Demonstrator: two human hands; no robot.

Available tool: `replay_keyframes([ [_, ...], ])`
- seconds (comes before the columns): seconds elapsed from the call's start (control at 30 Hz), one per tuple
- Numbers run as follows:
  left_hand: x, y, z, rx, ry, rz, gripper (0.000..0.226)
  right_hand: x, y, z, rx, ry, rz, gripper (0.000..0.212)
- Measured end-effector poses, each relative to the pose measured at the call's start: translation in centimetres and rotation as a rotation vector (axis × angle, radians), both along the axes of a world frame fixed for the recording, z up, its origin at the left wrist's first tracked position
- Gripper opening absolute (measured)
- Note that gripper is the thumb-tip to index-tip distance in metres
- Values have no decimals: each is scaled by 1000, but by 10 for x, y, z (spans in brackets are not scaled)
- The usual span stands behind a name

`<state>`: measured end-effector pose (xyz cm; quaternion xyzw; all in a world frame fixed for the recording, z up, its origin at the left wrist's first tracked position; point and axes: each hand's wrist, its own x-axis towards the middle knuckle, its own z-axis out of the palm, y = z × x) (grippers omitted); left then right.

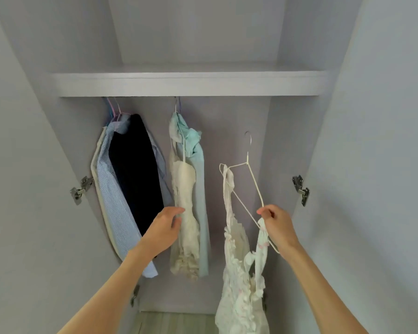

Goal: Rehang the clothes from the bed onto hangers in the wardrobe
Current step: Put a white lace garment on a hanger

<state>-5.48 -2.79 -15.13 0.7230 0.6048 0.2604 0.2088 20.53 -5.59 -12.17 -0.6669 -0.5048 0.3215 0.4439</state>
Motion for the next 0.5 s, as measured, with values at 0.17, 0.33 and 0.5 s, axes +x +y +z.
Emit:
replay_keyframes([
  [0.17, 27, 41, 3, 44, -8, 18, 33, 6, 55, 10, 48, 61, 55, 17],
  [0.33, 44, 82, 4, 82, 12, 17, 35, 2, 114, 20, 76, -27, 130, 19],
  [0.5, 47, 135, 12, 190, 64, 69, 40, -8, 173, 20, 75, -125, 140, 20],
])
